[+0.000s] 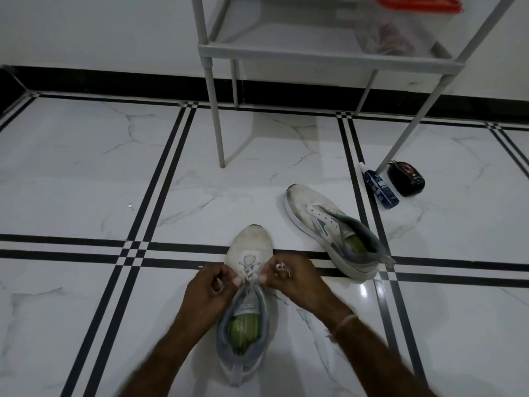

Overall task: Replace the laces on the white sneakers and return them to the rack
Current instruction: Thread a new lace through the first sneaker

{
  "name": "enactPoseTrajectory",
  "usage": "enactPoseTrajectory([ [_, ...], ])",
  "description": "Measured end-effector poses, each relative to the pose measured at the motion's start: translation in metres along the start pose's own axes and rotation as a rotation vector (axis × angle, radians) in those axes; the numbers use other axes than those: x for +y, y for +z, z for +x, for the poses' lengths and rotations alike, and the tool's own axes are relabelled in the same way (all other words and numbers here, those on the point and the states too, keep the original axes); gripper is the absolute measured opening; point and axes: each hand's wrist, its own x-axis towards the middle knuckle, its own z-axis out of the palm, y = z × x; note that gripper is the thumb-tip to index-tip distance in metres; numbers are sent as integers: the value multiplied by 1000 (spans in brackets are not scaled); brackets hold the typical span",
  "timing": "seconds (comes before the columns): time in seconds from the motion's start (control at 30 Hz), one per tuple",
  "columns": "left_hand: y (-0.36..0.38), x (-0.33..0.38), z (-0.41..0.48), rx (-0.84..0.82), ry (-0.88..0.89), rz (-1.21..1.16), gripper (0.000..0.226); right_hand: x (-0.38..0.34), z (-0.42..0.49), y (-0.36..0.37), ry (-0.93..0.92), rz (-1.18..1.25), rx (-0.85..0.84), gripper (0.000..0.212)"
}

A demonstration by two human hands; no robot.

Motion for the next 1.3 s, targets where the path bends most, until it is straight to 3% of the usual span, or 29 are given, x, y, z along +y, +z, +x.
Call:
enactPoseTrajectory([
  [0.07,-1,-4,0,-5,-9,22,12,4,-1,6,-30,-87,20,20],
  [0.13,-3,-5,1,-21,-21,-42,14,3,-5,9,-28,-7,22,21],
  [0.23,-6,5,0,-65,-165,-310,16,1,-13,10,101,287,35,25],
  [0.5,10,35,1,35,-491,-787,40,2,-14,9,206,436,117,32],
  [0.6,14,33,6,78,-524,-812,42,3,-13,13,290,684,144,30],
  [0.7,19,29,9,94,-521,-798,30,3,-13,18,356,881,175,31],
  [0.87,18,26,13,52,-535,-754,31,7,-10,24,403,898,234,28],
  [0.97,18,27,14,54,-517,-715,30,5,-12,28,397,780,233,26],
  [1.07,18,28,11,55,-374,-480,30,0,-11,12,276,343,269,13],
  [1.17,17,30,11,52,-312,-365,28,-8,-3,-18,205,178,266,39],
  [1.3,18,22,13,83,-288,-332,26,-7,6,-28,-141,-255,335,26],
])
